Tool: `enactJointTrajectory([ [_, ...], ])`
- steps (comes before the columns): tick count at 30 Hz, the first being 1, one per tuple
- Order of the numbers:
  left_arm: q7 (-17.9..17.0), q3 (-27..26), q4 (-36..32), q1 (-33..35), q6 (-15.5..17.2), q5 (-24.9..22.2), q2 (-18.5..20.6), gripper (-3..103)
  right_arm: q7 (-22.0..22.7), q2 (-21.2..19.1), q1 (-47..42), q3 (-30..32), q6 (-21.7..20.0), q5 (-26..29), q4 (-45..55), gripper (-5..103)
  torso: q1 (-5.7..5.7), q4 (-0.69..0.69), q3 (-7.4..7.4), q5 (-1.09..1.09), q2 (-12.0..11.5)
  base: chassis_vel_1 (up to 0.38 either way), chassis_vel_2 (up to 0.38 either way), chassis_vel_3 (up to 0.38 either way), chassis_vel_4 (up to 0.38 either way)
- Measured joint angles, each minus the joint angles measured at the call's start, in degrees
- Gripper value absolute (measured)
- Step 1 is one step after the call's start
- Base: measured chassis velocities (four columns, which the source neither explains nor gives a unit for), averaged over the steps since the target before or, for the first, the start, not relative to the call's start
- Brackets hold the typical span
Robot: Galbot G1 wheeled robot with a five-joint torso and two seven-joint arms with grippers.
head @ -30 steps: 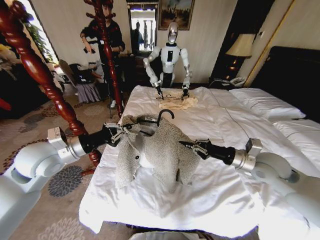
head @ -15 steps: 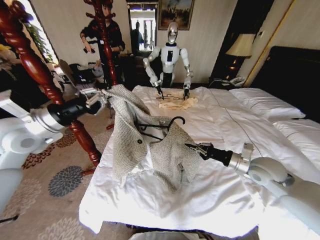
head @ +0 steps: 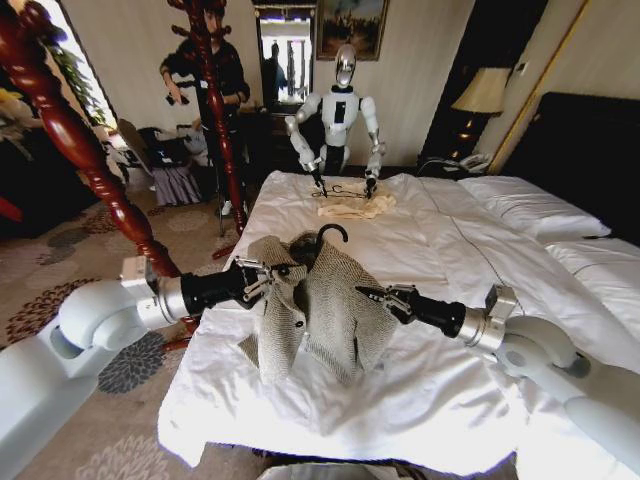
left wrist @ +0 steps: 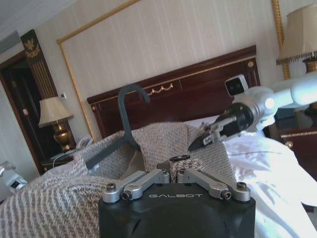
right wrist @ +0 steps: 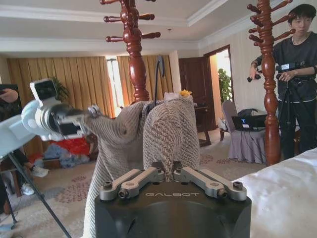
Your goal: Pick up the clothes from the bed and hang them on the clothes hanger.
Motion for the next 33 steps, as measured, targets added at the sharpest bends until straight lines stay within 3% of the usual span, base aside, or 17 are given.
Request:
enactJointTrajectory([
  [8,1.28,-1.19,3.05,0.31,-1.02,4.08,-0.68,2,0.56,0.64,-0.03,0.16,0.78,3.39,0.54,3,0.0,0.0,0.0,0.0,0.0,0.0,0.0,0.0,0.0],
  [17,1.91,-4.56,7.58,-1.11,-2.02,3.4,-3.29,2,1.8,1.63,-0.27,0.51,1.79,4.63,-0.2,3,0.0,0.0,0.0,0.0,0.0,0.0,0.0,0.0,0.0],
  [28,0.81,-4.43,7.15,-4.94,-2.25,-6.58,-4.94,2,1.22,1.74,0.07,-0.43,1.93,2.01,-1.95,3,0.0,0.0,0.0,0.0,0.0,0.0,0.0,0.0,0.0],
  [29,-0.5,-4.2,6.35,-6.19,-2.19,-9.84,-4.93,2,1.22,1.91,0.05,-0.68,1.93,0.08,-2.42,3,0.0,0.0,0.0,0.0,0.0,0.0,0.0,0.0,0.0],
  [30,-0.5,-4.2,6.35,-6.19,-2.19,-9.84,-4.93,2,1.22,1.91,0.05,-0.68,1.93,0.08,-2.42,3,0.0,0.0,0.0,0.0,0.0,0.0,0.0,0.0,0.0],
  [33,-2.25,-3.55,5.15,-10.85,-1.67,-18.46,-4.02,2,1.29,2.3,-0.11,-1.14,1.6,-5.43,-3.9,3,0.0,0.0,0.0,0.0,0.0,0.0,0.0,0.0,0.0],
])
